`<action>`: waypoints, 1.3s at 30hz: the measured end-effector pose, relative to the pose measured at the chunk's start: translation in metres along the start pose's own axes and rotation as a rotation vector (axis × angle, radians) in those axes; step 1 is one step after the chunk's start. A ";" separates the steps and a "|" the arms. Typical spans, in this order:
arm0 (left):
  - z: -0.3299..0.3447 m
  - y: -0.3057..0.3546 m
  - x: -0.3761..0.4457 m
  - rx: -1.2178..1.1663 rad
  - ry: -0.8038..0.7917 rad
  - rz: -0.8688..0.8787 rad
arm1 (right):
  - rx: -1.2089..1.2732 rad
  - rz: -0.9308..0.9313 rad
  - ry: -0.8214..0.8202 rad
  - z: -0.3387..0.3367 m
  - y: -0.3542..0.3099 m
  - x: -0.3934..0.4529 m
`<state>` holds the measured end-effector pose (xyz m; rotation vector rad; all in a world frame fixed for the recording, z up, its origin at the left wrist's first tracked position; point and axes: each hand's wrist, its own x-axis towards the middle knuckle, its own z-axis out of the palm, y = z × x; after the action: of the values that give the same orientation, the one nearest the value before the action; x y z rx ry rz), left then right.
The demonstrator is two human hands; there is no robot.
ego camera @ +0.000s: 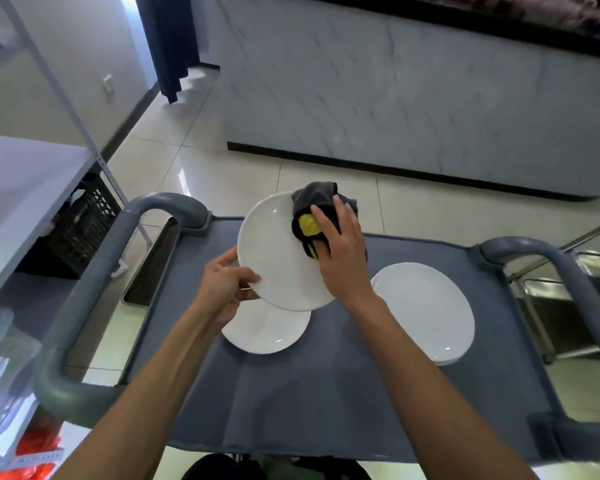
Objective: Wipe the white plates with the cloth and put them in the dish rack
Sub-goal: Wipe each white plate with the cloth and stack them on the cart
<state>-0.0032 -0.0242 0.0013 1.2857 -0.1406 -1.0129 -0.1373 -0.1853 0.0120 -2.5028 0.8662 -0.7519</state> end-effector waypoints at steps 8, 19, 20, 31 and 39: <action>0.021 0.005 0.008 -0.105 0.041 0.044 | 0.055 0.064 0.044 -0.001 0.001 -0.038; 0.031 0.009 0.006 -0.099 0.010 0.115 | 0.172 0.136 0.146 0.039 -0.057 -0.077; 0.031 0.009 0.005 -0.087 0.009 0.126 | 0.171 0.129 0.139 0.041 -0.059 -0.079; 0.019 0.010 0.004 0.012 -0.033 0.134 | 0.095 0.113 0.111 0.009 -0.015 -0.051; 0.017 0.008 0.003 0.077 -0.145 0.105 | 0.020 0.061 0.099 -0.010 -0.002 -0.013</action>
<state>-0.0071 -0.0394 0.0126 1.2608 -0.3579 -1.0177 -0.1511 -0.1768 0.0166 -2.4273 0.9591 -0.8667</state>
